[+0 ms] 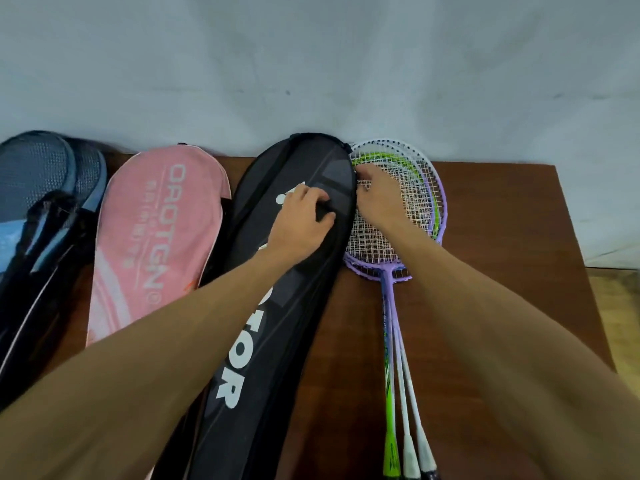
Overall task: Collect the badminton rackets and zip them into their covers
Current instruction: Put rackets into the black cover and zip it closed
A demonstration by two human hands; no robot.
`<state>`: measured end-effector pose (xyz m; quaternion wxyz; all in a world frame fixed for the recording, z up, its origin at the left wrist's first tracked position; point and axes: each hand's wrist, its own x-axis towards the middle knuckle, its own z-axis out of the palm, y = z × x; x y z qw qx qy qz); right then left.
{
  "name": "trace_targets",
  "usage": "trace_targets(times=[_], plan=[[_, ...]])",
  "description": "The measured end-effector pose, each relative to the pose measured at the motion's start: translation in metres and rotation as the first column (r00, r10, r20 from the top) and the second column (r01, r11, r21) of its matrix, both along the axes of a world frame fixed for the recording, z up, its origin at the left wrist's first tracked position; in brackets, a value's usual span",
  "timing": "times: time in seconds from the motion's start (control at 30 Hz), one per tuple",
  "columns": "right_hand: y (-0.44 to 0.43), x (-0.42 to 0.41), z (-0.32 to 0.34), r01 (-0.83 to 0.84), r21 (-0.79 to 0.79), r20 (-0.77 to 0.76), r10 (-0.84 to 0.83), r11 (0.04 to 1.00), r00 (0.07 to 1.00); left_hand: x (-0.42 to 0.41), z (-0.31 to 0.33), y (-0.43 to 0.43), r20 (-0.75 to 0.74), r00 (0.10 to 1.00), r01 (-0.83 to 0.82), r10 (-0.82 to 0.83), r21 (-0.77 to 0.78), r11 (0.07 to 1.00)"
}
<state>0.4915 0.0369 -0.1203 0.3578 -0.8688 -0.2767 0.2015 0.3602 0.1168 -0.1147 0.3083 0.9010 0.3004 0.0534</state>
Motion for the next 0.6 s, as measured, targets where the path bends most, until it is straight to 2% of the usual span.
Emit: trace_targets(times=[0.1,0.23,0.47,0.6], plan=[[0.001,0.003,-0.003,0.048,-0.008,-0.026,-0.049,0.999,0.998,-0.001,-0.004,-0.004,-0.004,1.0,0.021,-0.021,0.024,0.999],[-0.002,0.008,-0.001,0.068,-0.101,0.002,-0.068,0.993,0.998,-0.003,-0.01,-0.008,-0.022,0.998,0.062,-0.061,0.067,0.996],[-0.013,0.006,-0.001,-0.011,-0.236,0.113,0.039,0.972,0.993,-0.008,-0.015,-0.021,-0.119,0.987,0.131,-0.108,0.209,0.969],[-0.02,0.004,0.0,-0.054,-0.258,0.185,0.104,0.965,0.977,-0.019,-0.017,-0.027,-0.145,0.981,0.159,-0.128,0.23,0.96]])
